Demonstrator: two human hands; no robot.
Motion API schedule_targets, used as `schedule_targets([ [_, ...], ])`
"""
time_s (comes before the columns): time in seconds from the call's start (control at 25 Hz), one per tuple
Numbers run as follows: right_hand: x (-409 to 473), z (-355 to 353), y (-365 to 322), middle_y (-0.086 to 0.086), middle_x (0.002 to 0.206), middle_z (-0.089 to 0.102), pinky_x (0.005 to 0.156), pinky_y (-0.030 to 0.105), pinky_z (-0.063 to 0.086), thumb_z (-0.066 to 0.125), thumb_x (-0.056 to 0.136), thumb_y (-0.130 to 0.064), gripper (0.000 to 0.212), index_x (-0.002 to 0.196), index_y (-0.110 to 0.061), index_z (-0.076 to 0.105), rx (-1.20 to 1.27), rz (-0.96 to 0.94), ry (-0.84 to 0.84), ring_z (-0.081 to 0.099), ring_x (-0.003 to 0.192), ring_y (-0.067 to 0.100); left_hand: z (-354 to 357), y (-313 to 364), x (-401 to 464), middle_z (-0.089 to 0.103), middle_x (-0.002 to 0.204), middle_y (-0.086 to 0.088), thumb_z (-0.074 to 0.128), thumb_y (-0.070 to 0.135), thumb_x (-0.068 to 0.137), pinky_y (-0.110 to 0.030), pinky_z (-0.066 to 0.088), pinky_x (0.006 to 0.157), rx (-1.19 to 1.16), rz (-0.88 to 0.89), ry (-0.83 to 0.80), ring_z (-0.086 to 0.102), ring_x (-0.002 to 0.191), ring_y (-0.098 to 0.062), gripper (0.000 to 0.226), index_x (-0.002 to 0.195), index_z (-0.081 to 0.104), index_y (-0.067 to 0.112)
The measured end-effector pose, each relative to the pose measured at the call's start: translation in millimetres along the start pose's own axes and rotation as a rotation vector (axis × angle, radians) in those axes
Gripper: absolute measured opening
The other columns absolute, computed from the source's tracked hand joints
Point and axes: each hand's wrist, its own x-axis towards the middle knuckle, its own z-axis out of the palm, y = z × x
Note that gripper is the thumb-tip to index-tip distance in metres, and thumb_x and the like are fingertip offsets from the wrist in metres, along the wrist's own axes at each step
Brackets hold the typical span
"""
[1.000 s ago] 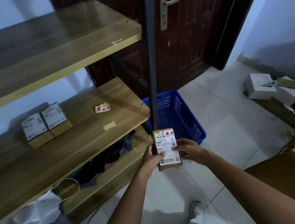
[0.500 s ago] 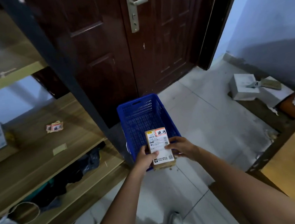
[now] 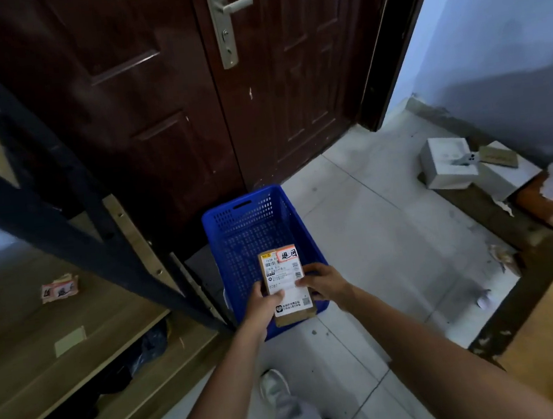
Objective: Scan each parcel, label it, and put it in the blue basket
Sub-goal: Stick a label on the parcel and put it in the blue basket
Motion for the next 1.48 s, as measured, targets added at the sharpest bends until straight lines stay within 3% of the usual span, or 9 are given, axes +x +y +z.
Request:
schedule_targets([
  [0.16,39,-2,-15,0.012,0.118,0.064,0.064,0.024,0.056,0.065,0.086,-0.006,0.04,0.125,-0.006,0.054,0.018,-0.023,0.04,0.064,0.098,0.024,5,23,34,0.06,0.131,-0.011,0.055,0.007,0.095,-0.037,0.053,0.08,0.001,-0.007,-0.012,0.061,0.111,-0.028,0.043,0.136,0.044,0.015],
  [0.36,100,9,-11,0.011,0.114,0.066,0.087,0.042,0.057,0.066,0.084,-0.004,0.031,0.114,-0.009,0.058,-0.02,-0.013,0.053,0.066,0.099,0.026,3,22,83,0.058,0.133,-0.012,0.055,0.007,0.095,-0.037,0.051,0.082,-0.007,-0.046,0.038,0.06,0.113,-0.029,0.047,0.14,0.041,0.015],
  [0.52,151,17,20,0.009,0.114,0.068,0.091,0.046,0.055,0.066,0.084,-0.008,0.025,0.105,-0.018,0.059,-0.075,-0.011,0.001,0.067,0.1,0.026,4,-10,129,0.058,0.133,-0.015,0.059,0.003,0.092,-0.04,0.053,0.086,-0.018,-0.086,0.1,0.06,0.115,-0.032,0.048,0.137,0.043,0.01],
  [0.84,247,30,89,0.002,0.111,0.07,0.09,0.041,0.056,0.064,0.084,-0.017,0.028,0.112,-0.019,0.063,-0.251,-0.049,-0.012,0.068,0.098,0.021,23,-87,219,0.058,0.134,-0.013,0.058,0.007,0.094,-0.04,0.052,0.09,-0.038,-0.11,0.162,0.059,0.117,-0.031,0.047,0.138,0.043,0.013],
  [1.0,306,53,125,0.0,0.113,0.07,0.088,0.041,0.057,0.064,0.086,-0.03,0.032,0.117,-0.023,0.061,-0.354,-0.138,-0.028,0.069,0.097,0.019,17,-130,275,0.057,0.133,-0.009,0.055,0.009,0.096,-0.035,0.051,0.081,-0.051,-0.094,0.176,0.059,0.116,-0.029,0.044,0.137,0.043,0.015],
  [1.2,378,81,166,0.002,0.121,0.066,0.089,0.037,0.054,0.062,0.089,-0.026,0.038,0.126,-0.018,0.056,-0.441,-0.184,-0.072,0.065,0.106,0.022,4,-188,352,0.057,0.133,-0.01,0.057,0.009,0.095,-0.035,0.051,0.084,-0.025,-0.086,0.215,0.058,0.117,-0.028,0.043,0.136,0.046,0.015],
  [1.48,506,124,223,0.008,0.122,0.066,0.087,0.033,0.051,0.06,0.091,-0.025,0.037,0.124,-0.01,0.058,-0.754,-0.234,-0.091,0.063,0.109,0.025,0,-250,474,0.064,0.125,-0.014,0.058,0.006,0.092,-0.037,0.054,0.09,0.221,-0.138,0.383,0.062,0.112,-0.03,0.027,0.119,0.061,0.005],
])
